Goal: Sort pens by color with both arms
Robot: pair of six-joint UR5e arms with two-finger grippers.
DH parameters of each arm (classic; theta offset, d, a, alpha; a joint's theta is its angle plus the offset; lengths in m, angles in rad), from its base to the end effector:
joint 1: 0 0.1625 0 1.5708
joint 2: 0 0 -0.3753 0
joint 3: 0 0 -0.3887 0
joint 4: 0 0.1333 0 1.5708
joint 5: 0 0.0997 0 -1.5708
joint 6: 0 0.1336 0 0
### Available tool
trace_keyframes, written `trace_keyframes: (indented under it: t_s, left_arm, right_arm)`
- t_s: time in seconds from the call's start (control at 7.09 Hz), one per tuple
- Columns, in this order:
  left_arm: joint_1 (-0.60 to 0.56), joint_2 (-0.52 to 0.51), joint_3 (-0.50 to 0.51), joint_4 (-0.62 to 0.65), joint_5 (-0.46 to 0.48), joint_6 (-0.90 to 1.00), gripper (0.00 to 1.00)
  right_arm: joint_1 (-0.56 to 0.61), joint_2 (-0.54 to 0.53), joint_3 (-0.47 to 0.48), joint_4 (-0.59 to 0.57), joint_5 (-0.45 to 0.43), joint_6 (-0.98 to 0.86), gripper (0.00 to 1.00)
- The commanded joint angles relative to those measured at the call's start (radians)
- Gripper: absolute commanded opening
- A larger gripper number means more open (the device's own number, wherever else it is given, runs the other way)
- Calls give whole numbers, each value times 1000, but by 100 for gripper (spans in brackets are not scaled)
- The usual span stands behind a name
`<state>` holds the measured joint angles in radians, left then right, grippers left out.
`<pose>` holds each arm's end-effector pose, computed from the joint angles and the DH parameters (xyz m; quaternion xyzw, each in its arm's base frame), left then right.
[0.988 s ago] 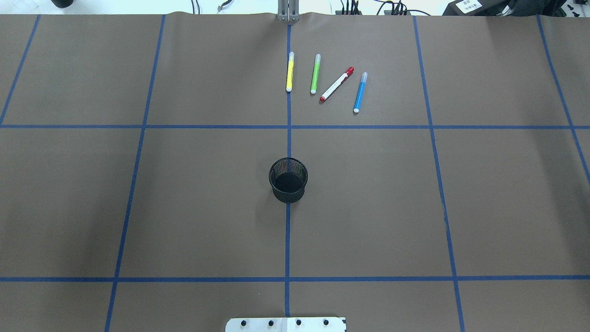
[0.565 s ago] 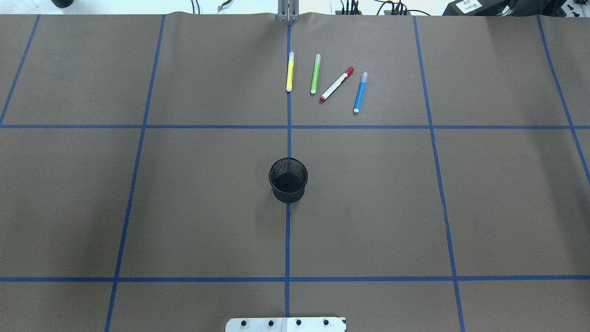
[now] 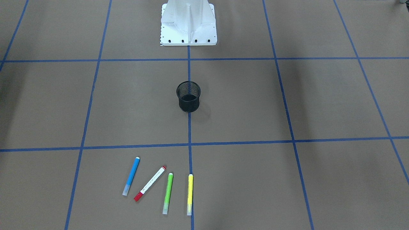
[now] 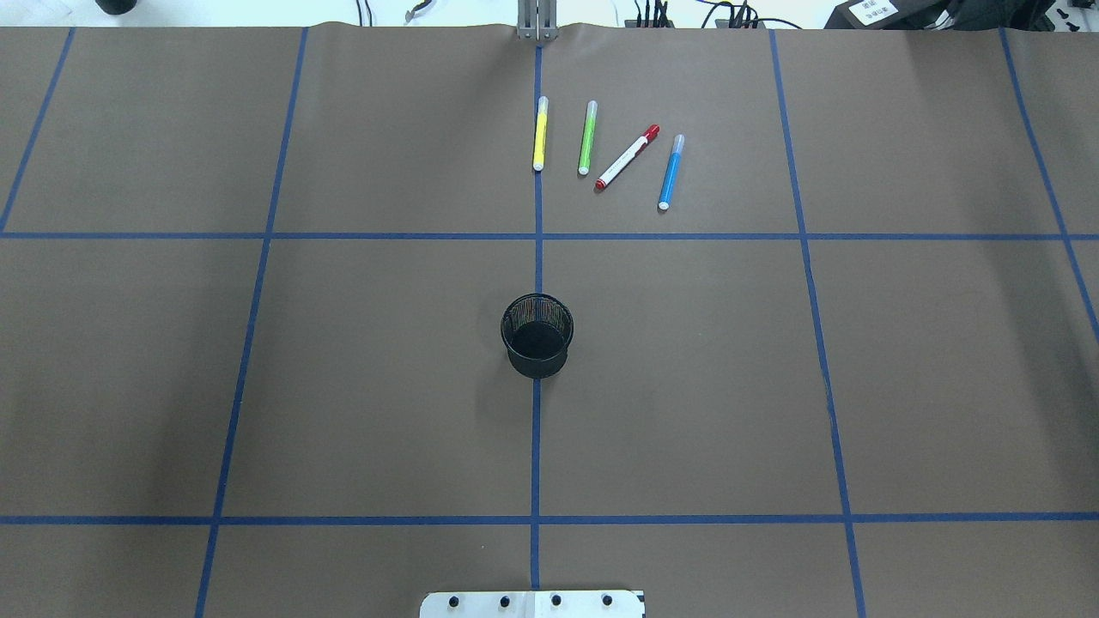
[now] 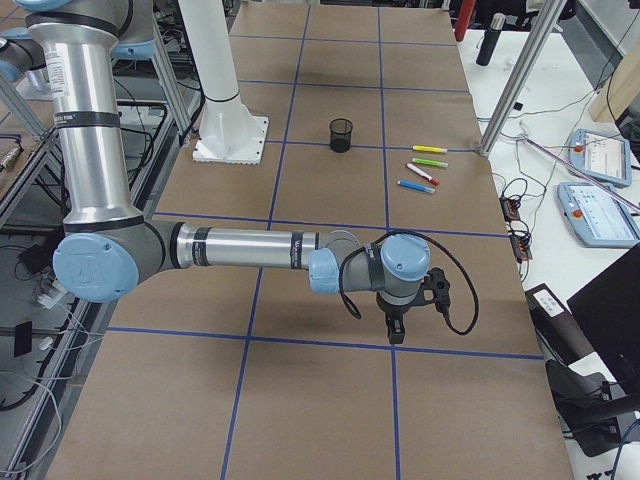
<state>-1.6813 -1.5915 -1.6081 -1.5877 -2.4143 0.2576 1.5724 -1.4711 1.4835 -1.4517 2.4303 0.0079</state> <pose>-0.0886 -0.4951 0.5963 0.1085 0.3959 0.0823 0.9081 0.0330 -0.5362 0.6045 0.0584 -0.4159 -0.0231 0.9072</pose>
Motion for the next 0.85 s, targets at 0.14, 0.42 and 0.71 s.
trace_keyframes:
  t_s: [0.14, 0.42, 0.71]
  left_arm:
    - [5, 2, 2, 2, 6, 0, 100]
    - [5, 2, 0, -3, 4, 2, 100]
    - [5, 4, -3, -3, 1, 2, 100]
  right_arm:
    - [32, -9, 59, -88, -46, -8, 100]
    - [29, -24, 83, -98, -128, -8, 100]
    - [28, -43, 83, -85, -119, -14, 100]
